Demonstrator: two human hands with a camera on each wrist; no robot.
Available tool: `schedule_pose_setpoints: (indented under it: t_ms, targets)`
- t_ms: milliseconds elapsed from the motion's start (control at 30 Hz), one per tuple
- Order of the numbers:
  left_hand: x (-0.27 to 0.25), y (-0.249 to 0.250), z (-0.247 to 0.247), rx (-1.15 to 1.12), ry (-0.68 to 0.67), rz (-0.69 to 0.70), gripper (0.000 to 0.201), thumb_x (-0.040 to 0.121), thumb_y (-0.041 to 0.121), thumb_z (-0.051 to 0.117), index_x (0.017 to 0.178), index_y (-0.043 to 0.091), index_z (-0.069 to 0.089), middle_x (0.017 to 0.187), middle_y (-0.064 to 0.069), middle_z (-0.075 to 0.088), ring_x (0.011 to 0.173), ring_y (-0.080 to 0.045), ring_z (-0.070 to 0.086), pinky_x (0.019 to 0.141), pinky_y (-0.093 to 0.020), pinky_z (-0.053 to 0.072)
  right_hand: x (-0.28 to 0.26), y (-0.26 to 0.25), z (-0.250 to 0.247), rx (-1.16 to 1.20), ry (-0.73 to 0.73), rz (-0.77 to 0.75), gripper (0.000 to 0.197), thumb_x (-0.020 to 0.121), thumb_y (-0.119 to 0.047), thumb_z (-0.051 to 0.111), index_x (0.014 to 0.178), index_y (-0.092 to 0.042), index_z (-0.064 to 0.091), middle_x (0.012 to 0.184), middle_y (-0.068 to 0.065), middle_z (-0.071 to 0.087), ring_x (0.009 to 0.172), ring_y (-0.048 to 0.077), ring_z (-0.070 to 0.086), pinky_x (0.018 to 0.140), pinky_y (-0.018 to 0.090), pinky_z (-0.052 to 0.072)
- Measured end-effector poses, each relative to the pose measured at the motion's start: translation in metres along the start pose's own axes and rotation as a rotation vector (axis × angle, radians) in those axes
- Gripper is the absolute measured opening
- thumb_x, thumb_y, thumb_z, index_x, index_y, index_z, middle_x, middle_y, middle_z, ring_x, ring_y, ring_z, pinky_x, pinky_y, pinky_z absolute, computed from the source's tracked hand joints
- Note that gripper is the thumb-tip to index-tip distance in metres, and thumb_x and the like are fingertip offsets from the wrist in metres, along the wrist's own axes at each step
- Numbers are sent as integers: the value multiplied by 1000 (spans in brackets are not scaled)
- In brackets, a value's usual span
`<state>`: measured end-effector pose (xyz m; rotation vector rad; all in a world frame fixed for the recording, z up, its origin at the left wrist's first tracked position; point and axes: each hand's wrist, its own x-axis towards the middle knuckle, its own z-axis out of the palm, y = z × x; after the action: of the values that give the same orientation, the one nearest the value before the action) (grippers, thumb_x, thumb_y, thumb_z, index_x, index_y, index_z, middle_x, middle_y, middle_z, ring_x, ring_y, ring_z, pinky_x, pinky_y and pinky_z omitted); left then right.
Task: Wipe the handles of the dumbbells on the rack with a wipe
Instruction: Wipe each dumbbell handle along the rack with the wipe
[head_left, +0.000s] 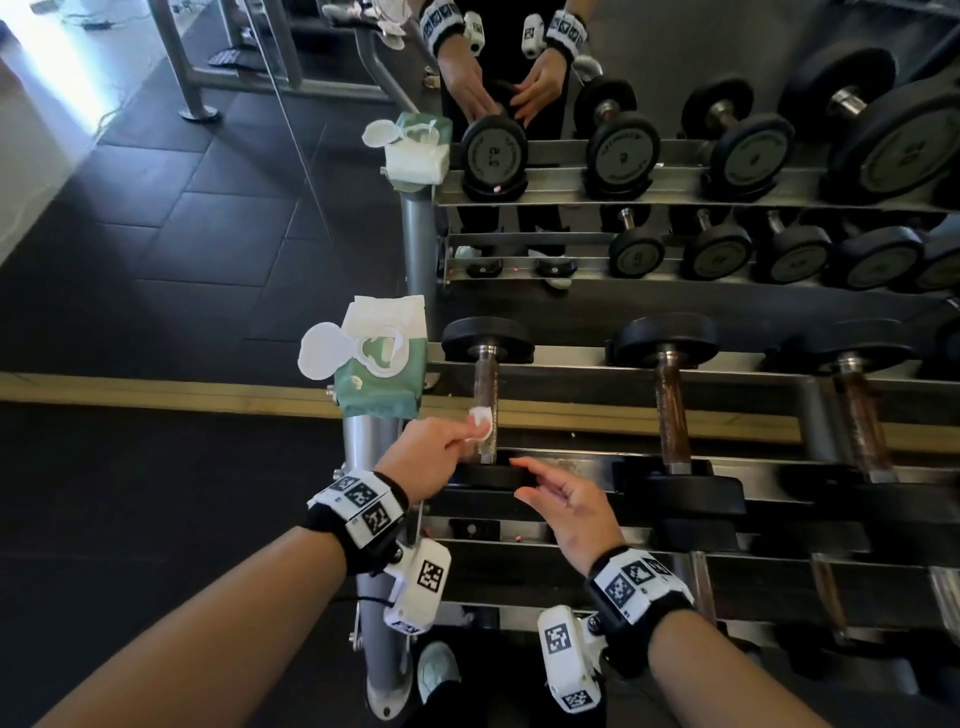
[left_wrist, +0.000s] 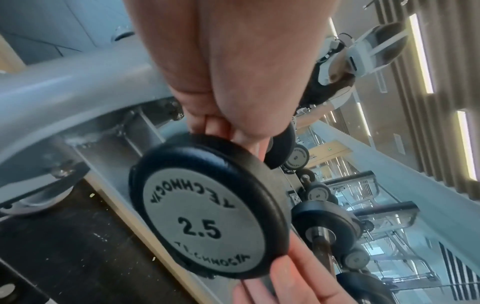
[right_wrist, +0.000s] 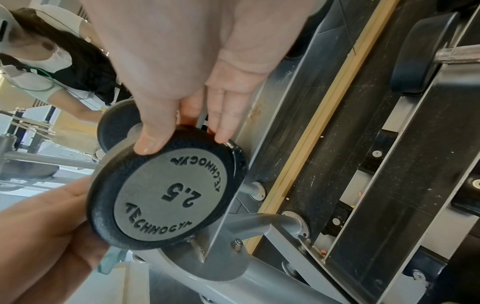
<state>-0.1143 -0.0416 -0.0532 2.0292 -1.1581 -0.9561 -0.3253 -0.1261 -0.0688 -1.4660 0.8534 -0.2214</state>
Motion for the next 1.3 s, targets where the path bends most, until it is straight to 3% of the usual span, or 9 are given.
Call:
schedule_pose_setpoints:
  t_ms: [100, 200, 267, 400, 500, 700, 1033, 1200, 1300]
  targets:
    - [-1, -2, -13, 85, -116, -16, 30, 102, 21, 48, 121, 35, 67, 78, 12, 64, 58, 0, 63, 51, -13, 48, -1, -3, -1, -46, -17, -2, 35, 93, -23, 67, 126, -34, 65, 121, -11, 70, 116, 1, 62, 108, 32, 46]
    - [8, -5, -19, -72, 92, -68, 31, 102, 21, 47, 125, 30, 65, 67, 11, 63, 39, 3, 47, 40, -10, 35, -1, -5, -2, -63, -17, -1, 35, 93, -22, 67, 126, -33, 65, 122, -11, 70, 116, 0, 61, 109, 30, 45]
    - [17, -1, -21, -150, 234, -64, 33, 102, 24, 47, 131, 31, 62, 94, 12, 70, 38, 4, 42, 40, -10, 32, -1, -6, -2, -64, -13, -2, 36, 93, -21, 67, 128, -30, 65, 123, -10, 69, 118, 1, 61, 110, 31, 44]
    - [38, 11, -11, -184, 196, -11, 36, 102, 24, 48, 136, 32, 58, 140, 18, 50, 94, 10, 57, 78, -16, 47, 0, -4, -2, -51, -5, 6, 38, 92, -21, 68, 129, -26, 64, 124, -7, 69, 118, 4, 62, 110, 33, 45]
    - [40, 14, -3, -121, 154, -33, 31, 102, 29, 49, 129, 36, 62, 115, 12, 68, 101, -7, 64, 81, -13, 40, -1, -4, -2, -49, 0, 5, 37, 92, -23, 69, 128, -28, 65, 124, -8, 69, 118, 3, 61, 110, 34, 45]
    - [17, 12, 8, 21, 84, -34, 30, 101, 38, 47, 127, 40, 62, 105, 20, 63, 70, 7, 53, 58, 2, 40, -3, -9, 0, -68, -11, 9, 37, 93, -24, 67, 129, -30, 63, 126, -8, 68, 121, 4, 59, 112, 35, 42]
    - [-16, 31, -7, -109, -20, -143, 27, 104, 21, 39, 109, 28, 65, 109, 2, 63, 90, -20, 63, 79, -37, 54, 2, -51, -19, -360, -122, 96, 37, 97, -15, 60, 131, -29, 62, 117, -12, 68, 100, -6, 60, 79, 3, 40]
    - [-9, 63, -1, -420, 175, -171, 26, 105, 17, 38, 111, 20, 63, 109, -9, 65, 87, -18, 64, 65, -25, 53, -5, -80, -65, -445, -65, -3, 30, 96, -16, 60, 122, -30, 65, 113, -21, 62, 103, -7, 56, 87, 10, 38]
    - [6, 87, 18, -596, 192, -203, 25, 106, 17, 38, 113, 21, 61, 111, -10, 65, 93, -25, 67, 69, -37, 58, -16, -88, -107, -457, -16, -86, 26, 94, -11, 62, 115, -26, 68, 109, -18, 68, 102, -9, 61, 88, 10, 45]
